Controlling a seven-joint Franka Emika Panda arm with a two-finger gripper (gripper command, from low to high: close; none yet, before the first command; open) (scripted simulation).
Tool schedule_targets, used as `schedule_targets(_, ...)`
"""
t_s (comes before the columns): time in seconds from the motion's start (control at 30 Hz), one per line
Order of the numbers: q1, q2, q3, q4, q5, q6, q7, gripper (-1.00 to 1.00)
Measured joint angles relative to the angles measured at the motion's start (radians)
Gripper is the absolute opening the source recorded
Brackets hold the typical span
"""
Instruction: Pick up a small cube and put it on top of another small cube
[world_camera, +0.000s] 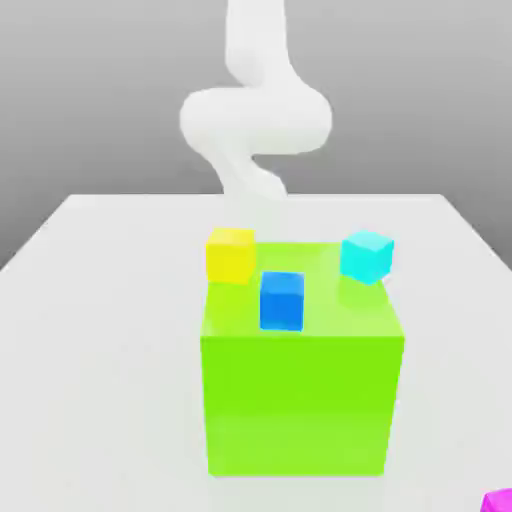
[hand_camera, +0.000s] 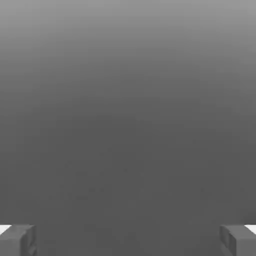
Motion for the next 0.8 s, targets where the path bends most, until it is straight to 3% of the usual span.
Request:
schedule_targets(0.47,0.006,0.512,0.183,0.106,-0.111,0.079,0.171,0.0)
schedule_targets(0.8,0.095,0.877,0.234,0.182,-0.209,0.132,0.306,0.0)
